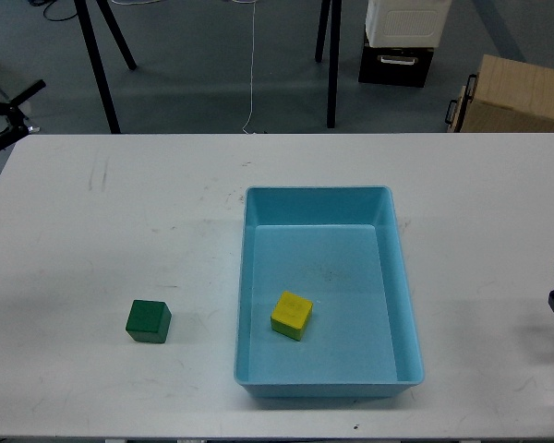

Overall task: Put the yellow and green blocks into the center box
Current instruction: 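Bring the left gripper forward and lower it toward the green cube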

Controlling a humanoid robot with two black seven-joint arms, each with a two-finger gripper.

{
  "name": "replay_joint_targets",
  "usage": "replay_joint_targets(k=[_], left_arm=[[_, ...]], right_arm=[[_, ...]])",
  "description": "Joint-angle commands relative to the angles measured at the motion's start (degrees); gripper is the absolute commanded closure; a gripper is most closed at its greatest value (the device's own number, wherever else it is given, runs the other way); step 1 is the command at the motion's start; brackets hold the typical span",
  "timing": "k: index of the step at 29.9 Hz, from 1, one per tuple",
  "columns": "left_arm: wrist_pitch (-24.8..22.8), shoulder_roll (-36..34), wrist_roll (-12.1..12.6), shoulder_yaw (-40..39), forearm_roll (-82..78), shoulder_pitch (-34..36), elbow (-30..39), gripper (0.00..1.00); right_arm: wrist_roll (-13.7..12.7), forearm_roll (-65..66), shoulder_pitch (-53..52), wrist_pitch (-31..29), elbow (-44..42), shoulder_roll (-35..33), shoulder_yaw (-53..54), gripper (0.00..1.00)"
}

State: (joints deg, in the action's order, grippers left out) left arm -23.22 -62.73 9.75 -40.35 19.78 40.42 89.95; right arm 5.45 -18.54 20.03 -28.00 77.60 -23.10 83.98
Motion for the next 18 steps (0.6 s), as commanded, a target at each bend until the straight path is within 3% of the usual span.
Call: replay_joint_targets(k=[1, 9, 12, 18], left_arm=[[0.54, 2.34, -0.17, 16.76, -0.79, 16.23, -0.13, 0.00], [2.65, 9.53, -0.08, 46.64, -7.90, 43.48, -1.70, 0.00], [5.63, 16.47, -0.08, 54.57, -13.25, 47.28, -5.64, 0.00], [10.21, 26.15, -0.08, 62.75, -31.78, 47.99, -15.32, 0.00]], right_arm=[[0.08, -0.01, -0.08, 0.00, -0.52, 0.08, 0.21, 0.00], [0.08, -0.01, -0.17, 0.00, -0.52, 1.13, 0.13, 0.00], [0.08, -0.01, -0.26, 0.00, -0.53, 2.36, 0.13, 0.00], [0.26, -0.01, -0.08, 0.00, -0.96, 2.62, 0.39, 0.00]])
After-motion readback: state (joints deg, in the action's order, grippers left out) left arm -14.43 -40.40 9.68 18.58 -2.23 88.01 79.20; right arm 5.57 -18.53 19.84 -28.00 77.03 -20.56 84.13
